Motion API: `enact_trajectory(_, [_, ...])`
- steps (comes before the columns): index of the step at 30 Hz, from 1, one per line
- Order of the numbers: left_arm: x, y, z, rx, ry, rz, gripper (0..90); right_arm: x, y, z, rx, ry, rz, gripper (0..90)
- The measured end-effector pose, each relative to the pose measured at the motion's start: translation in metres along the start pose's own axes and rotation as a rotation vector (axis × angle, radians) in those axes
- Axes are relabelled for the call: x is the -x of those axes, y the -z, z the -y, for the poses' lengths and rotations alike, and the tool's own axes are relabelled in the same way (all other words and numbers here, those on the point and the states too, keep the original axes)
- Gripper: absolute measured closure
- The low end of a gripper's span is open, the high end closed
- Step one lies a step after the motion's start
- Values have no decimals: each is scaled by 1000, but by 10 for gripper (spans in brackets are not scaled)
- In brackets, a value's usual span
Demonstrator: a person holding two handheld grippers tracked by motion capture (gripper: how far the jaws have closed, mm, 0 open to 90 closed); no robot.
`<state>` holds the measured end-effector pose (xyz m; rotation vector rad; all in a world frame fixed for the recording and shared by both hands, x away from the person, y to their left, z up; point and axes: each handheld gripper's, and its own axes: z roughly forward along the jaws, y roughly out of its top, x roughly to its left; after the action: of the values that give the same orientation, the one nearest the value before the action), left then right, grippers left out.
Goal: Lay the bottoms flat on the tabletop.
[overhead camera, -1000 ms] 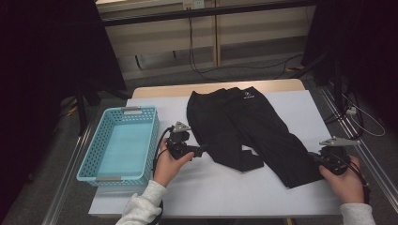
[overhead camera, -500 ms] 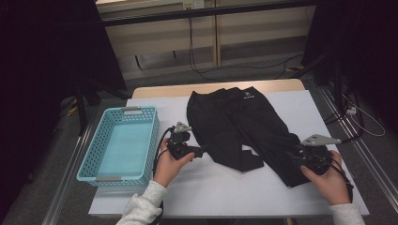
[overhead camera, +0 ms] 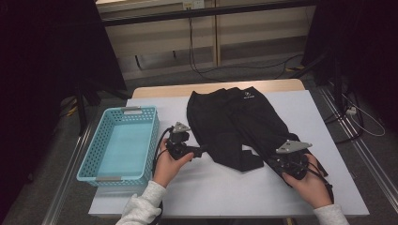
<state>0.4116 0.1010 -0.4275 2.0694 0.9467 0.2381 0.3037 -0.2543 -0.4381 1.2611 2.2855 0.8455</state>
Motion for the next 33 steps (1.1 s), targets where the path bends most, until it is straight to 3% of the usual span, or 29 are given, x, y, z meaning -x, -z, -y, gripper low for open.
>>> enact_trajectory(5, [1,-1,0,-4,-5,2,113,9,3,3,-3,-19,-7,888])
enact_trajectory(8, [1,-1,0,-4,-5,-1,114,14,4,5,-2,-17,14,892])
enact_trajectory(13, [0,0,0,-1,-4,0,114,27,7,13,-13,-43,38,860])
enact_trajectory(17, [1,-1,0,-4,-2,-3,113,37,12,18,-13,-58,94,822])
enact_trajectory(19, [1,0,0,-5,-6,1,113,39,14,19,2,-66,90,807])
enact_trajectory(23, [1,0,-1,-1,-3,0,113,32,18,14,34,-51,77,778])
enact_trajectory(26, [1,0,-1,2,0,-1,114,21,16,9,47,-29,15,755])
enact_trajectory(32, [0,1,0,5,2,-2,113,1,3,3,18,3,-73,762])
enact_trajectory(33, [0,1,0,5,2,-3,114,0,1,4,3,1,-58,785])
